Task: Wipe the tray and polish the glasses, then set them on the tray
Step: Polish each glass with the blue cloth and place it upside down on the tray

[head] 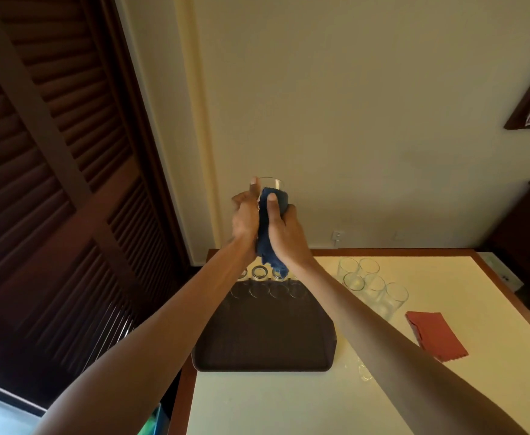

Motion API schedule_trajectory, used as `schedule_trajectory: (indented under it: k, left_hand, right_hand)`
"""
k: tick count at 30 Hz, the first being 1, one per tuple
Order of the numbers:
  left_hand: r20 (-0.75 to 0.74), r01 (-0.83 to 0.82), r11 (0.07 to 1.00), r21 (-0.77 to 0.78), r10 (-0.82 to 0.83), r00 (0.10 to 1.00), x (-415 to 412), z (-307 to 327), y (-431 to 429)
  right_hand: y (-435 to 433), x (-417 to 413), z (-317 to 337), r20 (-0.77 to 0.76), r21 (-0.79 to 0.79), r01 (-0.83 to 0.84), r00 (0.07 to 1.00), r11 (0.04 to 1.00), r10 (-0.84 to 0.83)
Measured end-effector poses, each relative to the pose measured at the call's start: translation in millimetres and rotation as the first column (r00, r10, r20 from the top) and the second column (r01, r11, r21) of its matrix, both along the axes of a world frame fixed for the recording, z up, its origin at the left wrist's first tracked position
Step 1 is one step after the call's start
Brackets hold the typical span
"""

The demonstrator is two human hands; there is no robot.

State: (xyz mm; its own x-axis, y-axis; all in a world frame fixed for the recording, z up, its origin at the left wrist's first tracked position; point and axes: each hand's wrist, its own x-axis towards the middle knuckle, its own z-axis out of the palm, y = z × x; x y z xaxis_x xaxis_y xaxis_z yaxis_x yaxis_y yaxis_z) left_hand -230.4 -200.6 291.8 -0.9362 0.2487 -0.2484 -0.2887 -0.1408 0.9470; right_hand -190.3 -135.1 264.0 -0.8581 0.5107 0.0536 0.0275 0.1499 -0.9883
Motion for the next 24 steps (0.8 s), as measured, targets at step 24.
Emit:
schedule_trajectory:
  k: [24]
  left_hand:
    - [-0.022, 0.042, 0.998, -0.056, -0.043, 0.999, 1, 15, -5]
  right_hand:
    - [-4, 5, 8, -0.001, 0.060, 0.010, 1.000, 0.998, -0.010]
